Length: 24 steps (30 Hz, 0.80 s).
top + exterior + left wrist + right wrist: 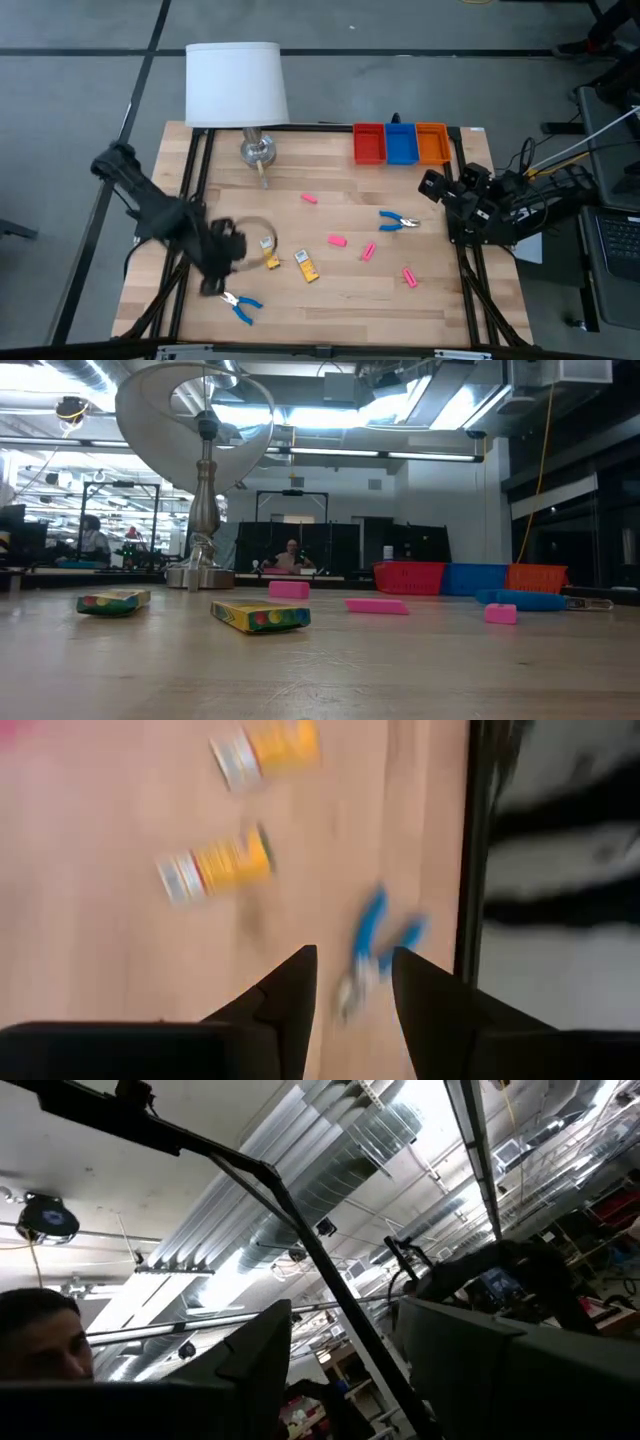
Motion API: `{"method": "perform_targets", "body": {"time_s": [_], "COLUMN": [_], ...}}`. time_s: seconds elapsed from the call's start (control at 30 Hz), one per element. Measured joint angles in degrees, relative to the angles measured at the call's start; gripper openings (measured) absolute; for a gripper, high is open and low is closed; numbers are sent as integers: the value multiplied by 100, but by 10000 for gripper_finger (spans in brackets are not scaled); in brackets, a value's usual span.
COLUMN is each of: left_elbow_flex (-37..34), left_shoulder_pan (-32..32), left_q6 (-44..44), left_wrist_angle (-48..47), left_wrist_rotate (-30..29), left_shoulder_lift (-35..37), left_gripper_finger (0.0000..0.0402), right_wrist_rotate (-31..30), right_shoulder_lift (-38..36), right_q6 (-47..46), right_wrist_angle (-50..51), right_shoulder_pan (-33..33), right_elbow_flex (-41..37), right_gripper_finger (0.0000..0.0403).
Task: Pick & Place School Supplies
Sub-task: Put the top crayon box into the orange bin
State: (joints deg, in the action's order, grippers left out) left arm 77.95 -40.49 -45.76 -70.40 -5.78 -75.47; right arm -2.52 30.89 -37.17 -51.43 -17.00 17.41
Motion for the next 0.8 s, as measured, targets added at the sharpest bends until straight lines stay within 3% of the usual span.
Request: {"method": "perform_targets", "body": {"time_s": [0.1, 0.17, 0.3, 0.4, 0.5, 0.67, 0.8], "left_elbow_flex": [-2, -4, -181, -613, -1144, -2114, -2449], "left_shoulder_pan": [-623, -913, -1083, -1055, -754, 349, 1320], "left_q6": [-544, -1475, -4968, -7635, -8002, -7965, -8004], "left_wrist_angle": [-459, -741, -822, -793, -156, 1980, 2188], "left_wrist_rotate": [44, -433, -2007, -2722, -2527, -2611, -2983], "left_shoulder_lift": [-334, -519, -660, -660, -658, -666, -660], "left_gripper_finger": [135, 135, 136, 140, 153, 189, 215], "right_wrist_rotate": [-233, -387, -697, -936, -1177, -1357, -1311], "right_shoulder_lift": [0, 0, 0, 0, 0, 0, 0], "right_q6": [12, 15, 48, 85, 182, 190, 383], "right_wrist_angle": [-3, -1, -1, -1, 0, 43, 305], "right_shoulder_pan": [-122, -185, -312, -422, -509, -575, -687], "right_elbow_flex": [0, 0, 0, 0, 0, 61, 352], "right_gripper_finger": [192, 192, 192, 192, 192, 192, 192]}}
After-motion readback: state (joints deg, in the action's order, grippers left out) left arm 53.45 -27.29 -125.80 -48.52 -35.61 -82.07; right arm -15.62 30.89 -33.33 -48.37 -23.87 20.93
